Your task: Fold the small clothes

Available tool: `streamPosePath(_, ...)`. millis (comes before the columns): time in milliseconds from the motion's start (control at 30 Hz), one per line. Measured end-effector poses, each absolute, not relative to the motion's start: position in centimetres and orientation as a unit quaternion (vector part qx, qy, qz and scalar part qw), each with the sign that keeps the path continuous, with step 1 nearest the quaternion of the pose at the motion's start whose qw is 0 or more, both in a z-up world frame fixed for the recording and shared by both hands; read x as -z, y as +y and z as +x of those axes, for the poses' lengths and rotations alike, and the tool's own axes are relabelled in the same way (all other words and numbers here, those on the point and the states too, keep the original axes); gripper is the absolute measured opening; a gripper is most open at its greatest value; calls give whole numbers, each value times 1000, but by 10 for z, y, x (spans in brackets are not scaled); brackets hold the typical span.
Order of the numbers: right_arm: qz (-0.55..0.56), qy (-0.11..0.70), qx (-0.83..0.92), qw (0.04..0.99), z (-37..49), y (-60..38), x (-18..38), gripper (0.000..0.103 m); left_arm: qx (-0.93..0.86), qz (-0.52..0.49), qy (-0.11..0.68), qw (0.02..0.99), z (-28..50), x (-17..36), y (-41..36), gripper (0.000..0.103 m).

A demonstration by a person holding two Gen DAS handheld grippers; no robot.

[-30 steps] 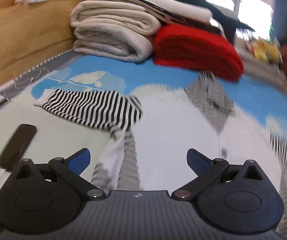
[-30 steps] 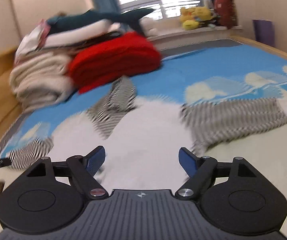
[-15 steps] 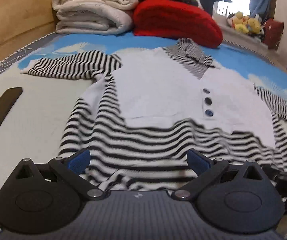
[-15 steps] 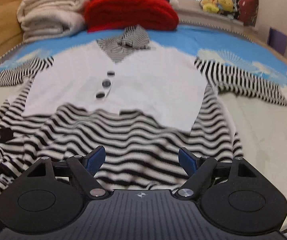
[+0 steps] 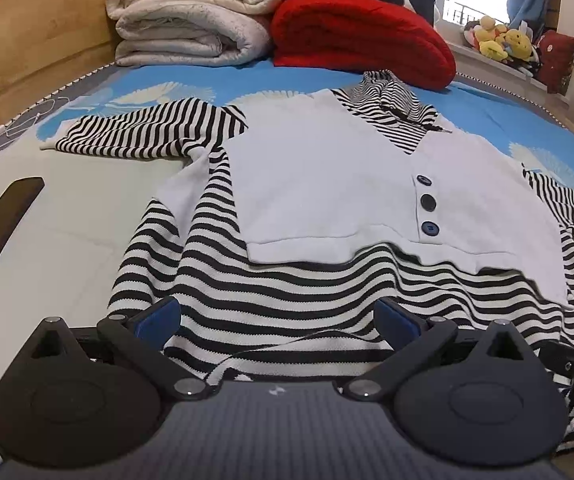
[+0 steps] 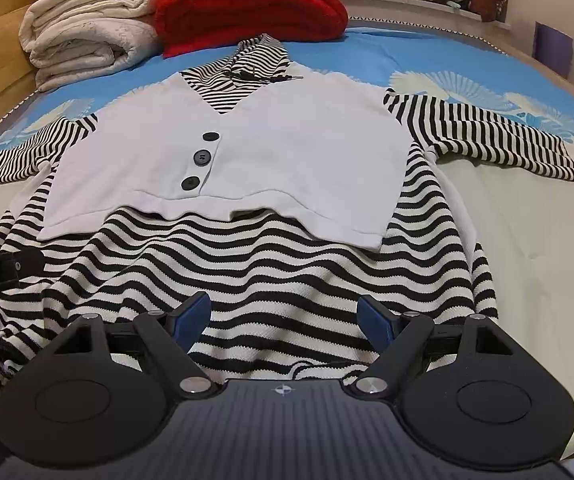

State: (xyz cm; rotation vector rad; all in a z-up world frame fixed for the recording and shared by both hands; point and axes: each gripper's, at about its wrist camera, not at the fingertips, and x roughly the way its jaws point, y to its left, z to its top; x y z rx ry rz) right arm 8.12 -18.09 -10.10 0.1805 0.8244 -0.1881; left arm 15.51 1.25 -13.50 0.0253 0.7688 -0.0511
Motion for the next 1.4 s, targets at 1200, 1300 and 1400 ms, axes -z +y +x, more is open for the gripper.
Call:
streamPosePath(1200, 90, 345, 96, 929, 154, -206, 54, 82, -68, -120, 379, 915, 250, 83, 97, 103)
streamPosePath(1300, 83, 335, 111, 932, 175, -212, 60, 82, -107, -191, 380, 899, 307, 79, 154, 103)
streamPosePath(1400, 79, 356, 127, 923, 184, -217, 78, 82, -129, -264, 369, 882, 360, 90, 214, 103)
